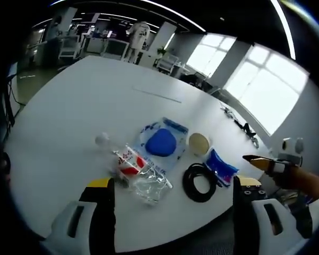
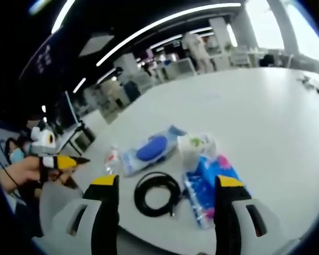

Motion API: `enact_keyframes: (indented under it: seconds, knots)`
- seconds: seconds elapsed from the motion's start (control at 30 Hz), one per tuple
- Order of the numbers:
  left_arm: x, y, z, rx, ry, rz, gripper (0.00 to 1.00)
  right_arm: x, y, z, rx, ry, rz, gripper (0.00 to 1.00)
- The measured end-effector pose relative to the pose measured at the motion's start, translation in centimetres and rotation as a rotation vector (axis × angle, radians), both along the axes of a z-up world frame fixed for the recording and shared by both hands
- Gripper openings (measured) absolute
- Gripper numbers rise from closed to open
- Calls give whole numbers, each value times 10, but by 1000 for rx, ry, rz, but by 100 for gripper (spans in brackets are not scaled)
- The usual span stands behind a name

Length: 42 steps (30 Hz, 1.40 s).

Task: Arrange the tabletop items into an orderly group along one side of the table until the central work area is clear of visible clutter.

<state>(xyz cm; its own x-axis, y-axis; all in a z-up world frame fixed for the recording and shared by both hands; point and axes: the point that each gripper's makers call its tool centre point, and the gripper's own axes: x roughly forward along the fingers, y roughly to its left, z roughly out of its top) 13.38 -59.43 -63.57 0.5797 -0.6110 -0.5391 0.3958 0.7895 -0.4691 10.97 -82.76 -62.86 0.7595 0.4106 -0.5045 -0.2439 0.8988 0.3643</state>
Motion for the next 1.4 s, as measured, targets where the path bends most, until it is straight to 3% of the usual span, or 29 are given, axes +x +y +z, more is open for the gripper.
enact_keyframes:
  seconds: [0.47,1.4]
  knots:
    - [12,12,-8,35,10,-4,92,19,24,5,-8,-23,74,70]
    - [20,14,-19,34,38,-2,92,27,59,2,-10,-13,169,69]
